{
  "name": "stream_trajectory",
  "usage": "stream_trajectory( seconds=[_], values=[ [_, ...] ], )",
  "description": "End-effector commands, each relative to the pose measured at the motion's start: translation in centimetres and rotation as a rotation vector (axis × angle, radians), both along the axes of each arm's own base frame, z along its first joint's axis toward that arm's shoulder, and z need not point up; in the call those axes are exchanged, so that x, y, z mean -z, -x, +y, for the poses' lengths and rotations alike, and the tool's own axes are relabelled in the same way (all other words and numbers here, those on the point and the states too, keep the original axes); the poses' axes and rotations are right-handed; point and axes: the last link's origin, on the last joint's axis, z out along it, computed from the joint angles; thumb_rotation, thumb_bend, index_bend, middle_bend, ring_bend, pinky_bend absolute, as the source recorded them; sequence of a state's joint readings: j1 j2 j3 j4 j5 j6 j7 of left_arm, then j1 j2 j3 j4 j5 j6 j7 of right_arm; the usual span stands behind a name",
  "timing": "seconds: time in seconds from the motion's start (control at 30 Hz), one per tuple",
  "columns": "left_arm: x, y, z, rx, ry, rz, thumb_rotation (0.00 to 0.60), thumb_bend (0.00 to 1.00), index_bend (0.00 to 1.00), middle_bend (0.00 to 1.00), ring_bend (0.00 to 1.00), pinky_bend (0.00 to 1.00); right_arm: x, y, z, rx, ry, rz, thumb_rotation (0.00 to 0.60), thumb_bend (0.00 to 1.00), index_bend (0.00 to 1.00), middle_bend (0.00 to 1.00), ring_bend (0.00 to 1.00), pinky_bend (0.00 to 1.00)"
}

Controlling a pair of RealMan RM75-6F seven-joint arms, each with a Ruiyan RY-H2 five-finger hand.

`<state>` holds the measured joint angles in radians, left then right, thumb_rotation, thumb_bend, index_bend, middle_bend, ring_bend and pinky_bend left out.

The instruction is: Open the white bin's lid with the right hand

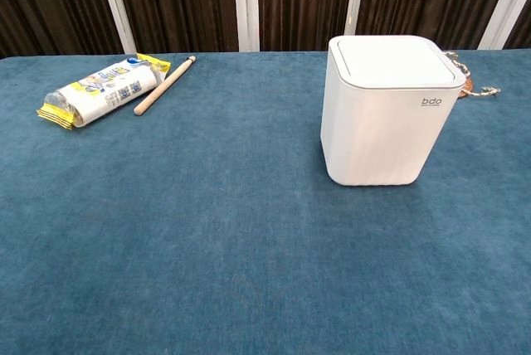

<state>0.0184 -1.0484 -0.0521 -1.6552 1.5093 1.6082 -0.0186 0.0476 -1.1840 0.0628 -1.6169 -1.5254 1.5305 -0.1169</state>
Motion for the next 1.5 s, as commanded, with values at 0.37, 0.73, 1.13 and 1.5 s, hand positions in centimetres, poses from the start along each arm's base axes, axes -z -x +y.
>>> stream_trajectory(
  seconds=[0.37, 0.73, 1.13, 1.5],
  values=[
    [0.3, -0.1, 0.3, 0.023, -0.015, 0.001, 0.6, 0.16, 0.17, 0.05, 0.0, 0.02, -1.8, -4.2, -1.7, -0.103, -0.04, 0.015, 0.6, 0.4, 0.08, 0.51, 0.58, 0.57],
    [0.1, -0.1, 0.2, 0.037, -0.048, -0.006, 0.6, 0.16, 0.17, 0.04, 0.0, 0.0, -1.1, -11.1, -5.3, -0.194, -0.227, 0.054, 0.6, 0.82, 0.16, 0.82, 0.86, 0.78],
    [0.1, -0.1, 0.3, 0.035, -0.038, -0.018, 0.6, 0.16, 0.16, 0.02, 0.0, 0.0, 1.0, -17.0, -7.9, -0.193, -0.459, 0.074, 0.6, 0.92, 0.16, 0.82, 0.86, 0.78],
    [0.0, -0.1, 0.3, 0.042, -0.025, -0.035, 0.6, 0.16, 0.16, 0.02, 0.0, 0.0, 3.0, -18.7, -9.8, -0.15, -0.511, 0.08, 0.6, 0.92, 0.16, 0.82, 0.86, 0.78]
  ],
)
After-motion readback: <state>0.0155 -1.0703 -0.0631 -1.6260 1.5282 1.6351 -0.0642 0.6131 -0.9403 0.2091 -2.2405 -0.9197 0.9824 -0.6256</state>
